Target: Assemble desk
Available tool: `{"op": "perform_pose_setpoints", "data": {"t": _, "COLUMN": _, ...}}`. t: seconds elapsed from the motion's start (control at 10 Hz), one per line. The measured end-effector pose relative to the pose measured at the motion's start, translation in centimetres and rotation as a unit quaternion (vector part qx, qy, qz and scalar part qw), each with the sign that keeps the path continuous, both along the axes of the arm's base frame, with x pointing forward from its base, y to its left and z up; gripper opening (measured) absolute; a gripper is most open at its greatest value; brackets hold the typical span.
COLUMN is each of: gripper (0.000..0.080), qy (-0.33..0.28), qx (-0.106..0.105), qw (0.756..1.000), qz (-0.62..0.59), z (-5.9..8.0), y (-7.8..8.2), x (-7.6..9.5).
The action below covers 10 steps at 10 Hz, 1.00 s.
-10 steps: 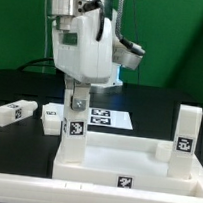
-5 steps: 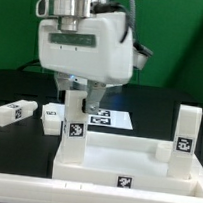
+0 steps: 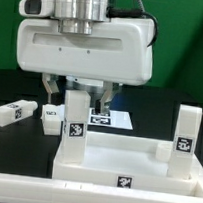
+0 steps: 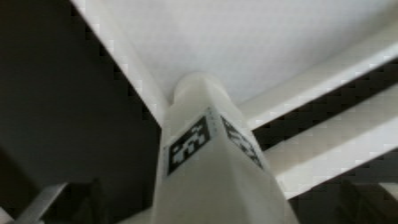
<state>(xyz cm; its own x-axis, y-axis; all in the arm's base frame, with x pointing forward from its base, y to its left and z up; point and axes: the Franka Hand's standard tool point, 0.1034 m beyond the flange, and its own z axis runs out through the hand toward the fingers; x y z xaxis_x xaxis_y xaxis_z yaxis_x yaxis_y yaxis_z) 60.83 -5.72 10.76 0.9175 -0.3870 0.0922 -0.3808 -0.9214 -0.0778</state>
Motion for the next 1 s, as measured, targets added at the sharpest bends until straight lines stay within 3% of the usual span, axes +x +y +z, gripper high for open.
{"op": "perform_pose_setpoints", "data": {"t": 0.5, "gripper": 0.0649, "qy": -0.002, "qx": -0.033, "qw": 0.978, "qz": 0.204, "z": 0.0, "y": -0.07, "x": 0.02}}
{"op": "perform_pose_setpoints", "data": {"t": 0.8, "gripper": 0.0649, "qy": -0.001, "qx": -0.044, "qw": 0.969, "qz": 0.245, "z": 0.03, "y": -0.15, "x": 0.04}}
{"op": "perform_pose_setpoints", "data": {"t": 1.0, "gripper": 0.0393, "qy": -0.001, "qx": -0.043, "qw": 0.969, "qz": 0.244, "z": 0.01, "y": -0.16, "x": 0.02}}
